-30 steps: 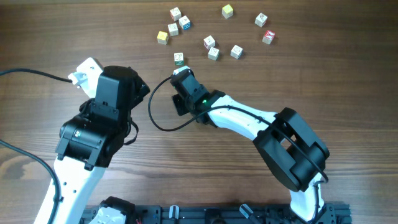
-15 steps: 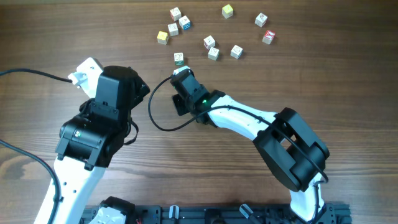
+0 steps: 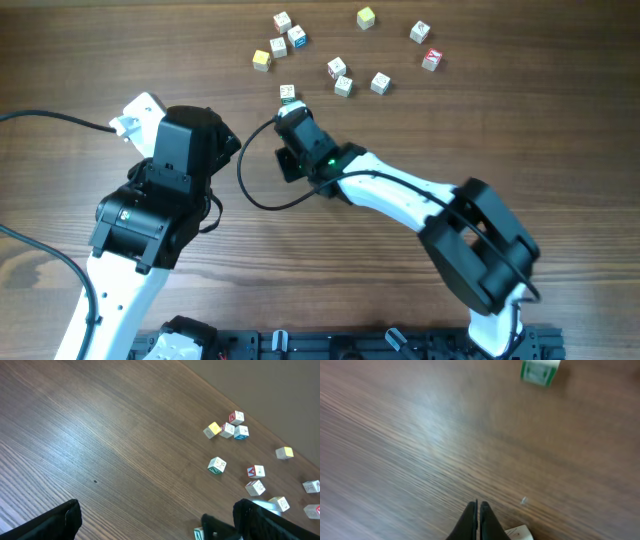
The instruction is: Form a circle
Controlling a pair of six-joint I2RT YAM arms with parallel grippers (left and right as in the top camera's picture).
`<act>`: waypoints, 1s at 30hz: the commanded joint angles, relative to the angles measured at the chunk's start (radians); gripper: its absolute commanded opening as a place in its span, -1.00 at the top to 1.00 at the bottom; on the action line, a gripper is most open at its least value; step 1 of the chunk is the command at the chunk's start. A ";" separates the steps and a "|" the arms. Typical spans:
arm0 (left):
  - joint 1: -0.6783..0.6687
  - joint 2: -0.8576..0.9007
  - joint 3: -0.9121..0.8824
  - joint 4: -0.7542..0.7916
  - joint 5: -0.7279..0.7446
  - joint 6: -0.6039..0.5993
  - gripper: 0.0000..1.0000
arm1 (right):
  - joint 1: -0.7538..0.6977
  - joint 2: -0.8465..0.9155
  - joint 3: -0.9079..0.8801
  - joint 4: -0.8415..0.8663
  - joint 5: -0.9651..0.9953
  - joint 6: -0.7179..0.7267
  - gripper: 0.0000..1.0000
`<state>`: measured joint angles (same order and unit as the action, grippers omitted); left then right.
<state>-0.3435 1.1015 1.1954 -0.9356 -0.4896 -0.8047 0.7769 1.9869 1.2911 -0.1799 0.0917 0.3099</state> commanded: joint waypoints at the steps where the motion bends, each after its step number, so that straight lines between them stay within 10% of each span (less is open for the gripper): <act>1: 0.008 0.005 0.011 0.002 -0.017 0.016 -1.00 | -0.006 -0.154 0.020 0.002 0.020 0.004 0.74; 16: 0.008 0.005 0.011 0.002 -0.017 0.016 -1.00 | -0.012 -0.457 0.020 -0.241 0.275 0.009 0.02; 20: 0.008 0.005 0.011 0.002 -0.017 0.016 -1.00 | -0.075 -0.457 0.020 -0.253 0.278 0.092 -0.47; 30: 0.008 0.005 0.011 0.002 -0.017 0.016 -1.00 | -0.318 -0.336 0.019 -0.121 -0.070 0.054 -0.89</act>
<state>-0.3435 1.1019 1.1954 -0.9356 -0.4900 -0.8047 0.5037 1.5795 1.2980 -0.3420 0.1734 0.3786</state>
